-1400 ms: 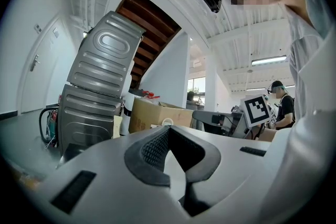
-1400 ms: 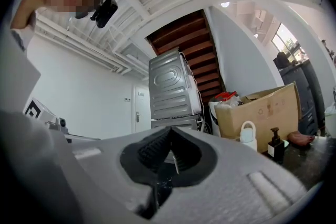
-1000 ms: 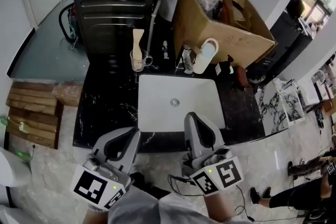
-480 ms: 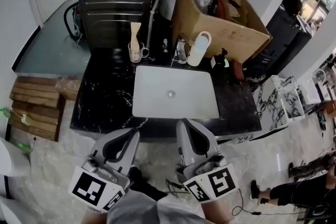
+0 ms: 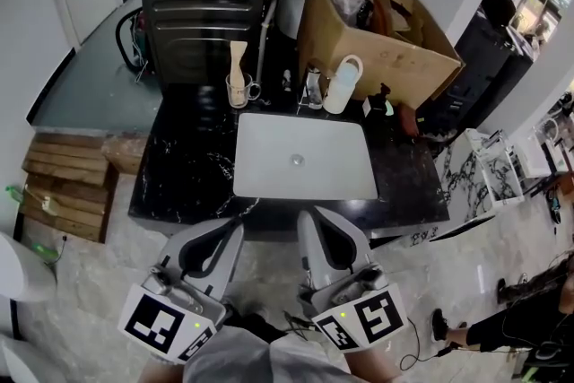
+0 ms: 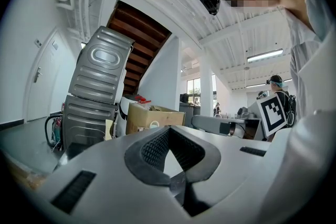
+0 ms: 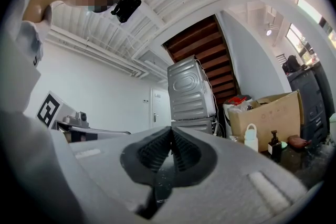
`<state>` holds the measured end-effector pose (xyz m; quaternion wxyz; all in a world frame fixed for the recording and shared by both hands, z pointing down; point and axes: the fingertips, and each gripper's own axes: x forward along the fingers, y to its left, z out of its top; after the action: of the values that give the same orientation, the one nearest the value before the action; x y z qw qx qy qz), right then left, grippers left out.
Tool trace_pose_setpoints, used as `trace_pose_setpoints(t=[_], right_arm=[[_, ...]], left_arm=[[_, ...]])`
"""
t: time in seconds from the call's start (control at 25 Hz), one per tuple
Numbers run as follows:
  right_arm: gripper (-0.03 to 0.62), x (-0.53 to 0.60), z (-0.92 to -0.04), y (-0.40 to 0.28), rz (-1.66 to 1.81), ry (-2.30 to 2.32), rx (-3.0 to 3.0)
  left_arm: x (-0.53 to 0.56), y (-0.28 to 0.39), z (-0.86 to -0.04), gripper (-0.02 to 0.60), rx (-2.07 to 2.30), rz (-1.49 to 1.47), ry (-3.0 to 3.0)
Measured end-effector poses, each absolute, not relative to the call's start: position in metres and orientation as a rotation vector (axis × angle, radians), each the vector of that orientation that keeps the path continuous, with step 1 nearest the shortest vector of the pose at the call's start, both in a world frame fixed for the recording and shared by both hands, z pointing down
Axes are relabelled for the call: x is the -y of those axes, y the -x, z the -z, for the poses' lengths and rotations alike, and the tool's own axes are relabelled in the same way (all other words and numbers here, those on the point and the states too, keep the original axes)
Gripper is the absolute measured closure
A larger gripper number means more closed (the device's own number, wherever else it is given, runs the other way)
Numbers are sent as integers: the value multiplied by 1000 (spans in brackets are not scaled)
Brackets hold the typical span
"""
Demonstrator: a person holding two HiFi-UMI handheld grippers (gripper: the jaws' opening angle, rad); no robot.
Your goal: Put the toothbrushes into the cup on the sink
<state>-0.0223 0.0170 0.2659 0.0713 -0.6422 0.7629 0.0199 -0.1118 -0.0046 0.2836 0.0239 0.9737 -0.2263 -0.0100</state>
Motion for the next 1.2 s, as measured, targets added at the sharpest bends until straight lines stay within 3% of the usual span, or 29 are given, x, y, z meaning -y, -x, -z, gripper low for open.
trace_pose_setpoints(t=[1.2], right_arm=[[595, 26, -259, 72, -47, 1914, -2273]], left_arm=[[44, 143, -276, 577, 606, 73, -3052]])
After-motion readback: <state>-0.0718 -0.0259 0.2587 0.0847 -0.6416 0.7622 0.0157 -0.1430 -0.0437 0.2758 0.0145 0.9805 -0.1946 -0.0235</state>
